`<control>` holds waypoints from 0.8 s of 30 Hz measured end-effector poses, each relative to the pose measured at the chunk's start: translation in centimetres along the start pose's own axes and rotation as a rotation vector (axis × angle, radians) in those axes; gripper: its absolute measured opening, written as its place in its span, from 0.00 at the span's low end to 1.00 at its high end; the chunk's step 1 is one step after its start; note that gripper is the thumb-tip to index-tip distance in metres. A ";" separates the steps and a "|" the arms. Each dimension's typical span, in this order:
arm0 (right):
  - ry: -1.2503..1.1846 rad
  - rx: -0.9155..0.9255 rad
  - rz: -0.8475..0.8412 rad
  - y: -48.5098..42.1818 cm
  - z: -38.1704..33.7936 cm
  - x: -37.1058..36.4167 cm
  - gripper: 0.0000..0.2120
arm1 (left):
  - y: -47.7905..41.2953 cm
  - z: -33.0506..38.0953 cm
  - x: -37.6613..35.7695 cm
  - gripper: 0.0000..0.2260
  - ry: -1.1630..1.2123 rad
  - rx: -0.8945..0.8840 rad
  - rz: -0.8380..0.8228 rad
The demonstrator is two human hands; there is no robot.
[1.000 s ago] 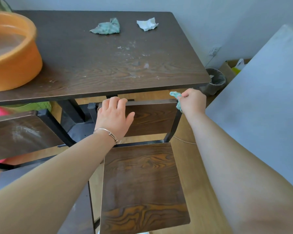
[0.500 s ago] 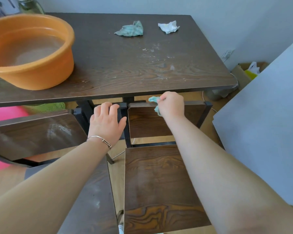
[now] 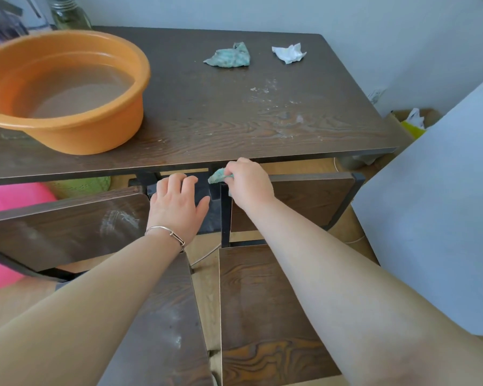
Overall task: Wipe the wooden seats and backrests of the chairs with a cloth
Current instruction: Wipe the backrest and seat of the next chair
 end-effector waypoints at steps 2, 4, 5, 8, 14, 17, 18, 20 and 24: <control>0.016 0.028 0.002 0.3 0.7 -0.2 0.09 | -0.2 0.6 0.1 0.23 -0.007 -0.012 0.001; 0.017 0.021 0.018 0.3 1.6 0.3 0.08 | -0.4 1.1 -0.1 0.23 -0.008 -0.018 0.003; 0.021 0.016 0.024 0.3 2.2 0.6 0.08 | -0.4 1.4 -0.2 0.23 -0.007 -0.023 0.004; 0.033 -0.023 0.050 0.4 4.5 1.8 0.09 | -0.3 2.1 -0.6 0.23 -0.005 -0.038 0.011; 0.021 -0.138 0.051 1.0 10.9 4.3 0.11 | 0.1 5.5 -1.9 0.23 -0.004 -0.025 -0.001; 0.019 -0.176 0.059 1.3 14.1 5.5 0.11 | -0.1 8.0 -2.4 0.23 -0.009 -0.030 -0.002; 0.016 -0.188 0.063 1.4 15.3 5.8 0.12 | -0.2 8.9 -2.6 0.23 -0.008 -0.030 -0.003; 0.012 -0.215 0.067 1.7 17.7 6.6 0.12 | -0.5 10.4 -3.1 0.23 -0.010 -0.030 -0.005; 0.039 -0.285 0.080 2.3 23.1 9.0 0.11 | -0.7 13.1 -3.9 0.22 -0.010 -0.028 -0.004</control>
Point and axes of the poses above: each hand's wrist, its own y-axis away from the middle knuckle, its own x-axis out of the back of the hand, z = x × y, the point moved 5 cm from there along -y, towards the middle knuckle, and after that the axes turned 2 degrees about -x, right-handed, at the moved point
